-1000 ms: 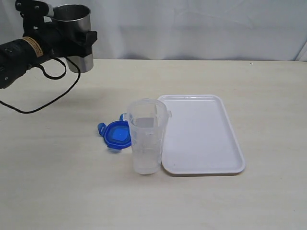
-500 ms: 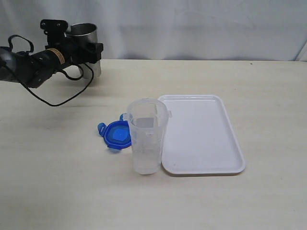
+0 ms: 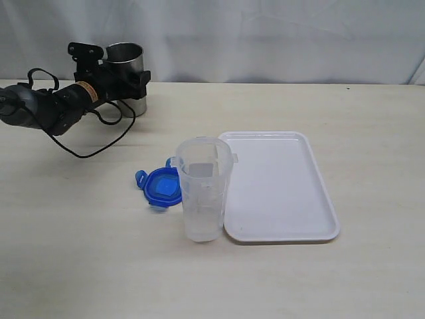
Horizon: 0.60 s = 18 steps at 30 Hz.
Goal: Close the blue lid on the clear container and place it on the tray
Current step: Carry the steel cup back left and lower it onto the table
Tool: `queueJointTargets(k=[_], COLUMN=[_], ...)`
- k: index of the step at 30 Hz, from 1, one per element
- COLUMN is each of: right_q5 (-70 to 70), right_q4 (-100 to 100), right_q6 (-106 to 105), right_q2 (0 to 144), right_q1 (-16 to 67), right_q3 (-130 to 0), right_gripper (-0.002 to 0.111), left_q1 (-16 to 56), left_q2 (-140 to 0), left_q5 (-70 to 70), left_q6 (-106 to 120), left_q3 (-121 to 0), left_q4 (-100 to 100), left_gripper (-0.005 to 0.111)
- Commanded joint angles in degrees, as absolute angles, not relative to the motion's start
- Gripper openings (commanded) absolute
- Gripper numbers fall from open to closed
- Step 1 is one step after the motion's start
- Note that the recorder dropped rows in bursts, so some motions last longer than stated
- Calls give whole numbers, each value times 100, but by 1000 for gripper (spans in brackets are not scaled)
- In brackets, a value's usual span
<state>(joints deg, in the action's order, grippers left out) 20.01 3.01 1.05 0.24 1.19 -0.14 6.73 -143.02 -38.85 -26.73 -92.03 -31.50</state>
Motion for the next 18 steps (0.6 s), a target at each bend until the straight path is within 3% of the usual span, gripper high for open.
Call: queueJointTargets(k=[1, 7, 18], right_q5=[1975, 1975, 1975], right_q4=[345, 345, 345], right_q6=[72, 72, 72], right_q2=[0, 0, 0], right_q1=[87, 87, 87], right_q3=[0, 0, 0], right_gripper=[5, 5, 5], left_q1=[659, 670, 670], left_q2=[-14240, -14240, -14240], left_q5=[-4066, -3770, -3757], left_q6=[-2540, -2841, -3196], left_q3=[-9280, -9280, -9280], left_q4=[-3302, -4176, -4045], left_gripper=[0, 0, 0])
